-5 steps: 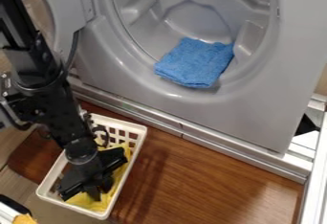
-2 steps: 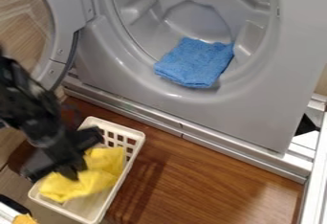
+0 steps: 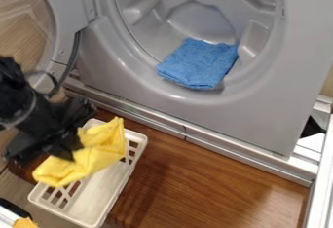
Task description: Move the yellow cloth inside the white basket and put it on the table.
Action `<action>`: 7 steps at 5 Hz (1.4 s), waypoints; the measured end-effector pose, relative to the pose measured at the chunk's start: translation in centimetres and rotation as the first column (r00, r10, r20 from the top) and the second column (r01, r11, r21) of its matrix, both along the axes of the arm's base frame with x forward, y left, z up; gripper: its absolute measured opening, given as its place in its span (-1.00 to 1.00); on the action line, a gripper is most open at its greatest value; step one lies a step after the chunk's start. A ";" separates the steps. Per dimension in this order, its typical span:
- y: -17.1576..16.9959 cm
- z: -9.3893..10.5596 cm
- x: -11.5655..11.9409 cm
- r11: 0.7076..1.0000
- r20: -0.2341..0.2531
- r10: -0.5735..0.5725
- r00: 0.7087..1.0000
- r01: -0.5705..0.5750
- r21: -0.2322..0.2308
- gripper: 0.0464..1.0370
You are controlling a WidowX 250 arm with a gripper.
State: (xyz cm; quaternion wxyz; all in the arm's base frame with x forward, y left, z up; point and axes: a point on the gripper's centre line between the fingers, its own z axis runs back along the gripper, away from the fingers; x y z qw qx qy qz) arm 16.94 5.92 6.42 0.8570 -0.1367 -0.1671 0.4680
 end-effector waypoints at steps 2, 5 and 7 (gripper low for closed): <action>-5.3 2.8 1.3 0.983 0.104 -0.145 0.984 0.155 -0.098 -0.99; -9.7 -4.1 3.8 0.946 0.035 -0.309 0.951 0.311 -0.092 -0.99; -9.6 -7.7 4.2 0.942 -0.014 -0.327 0.945 0.324 -0.081 -0.99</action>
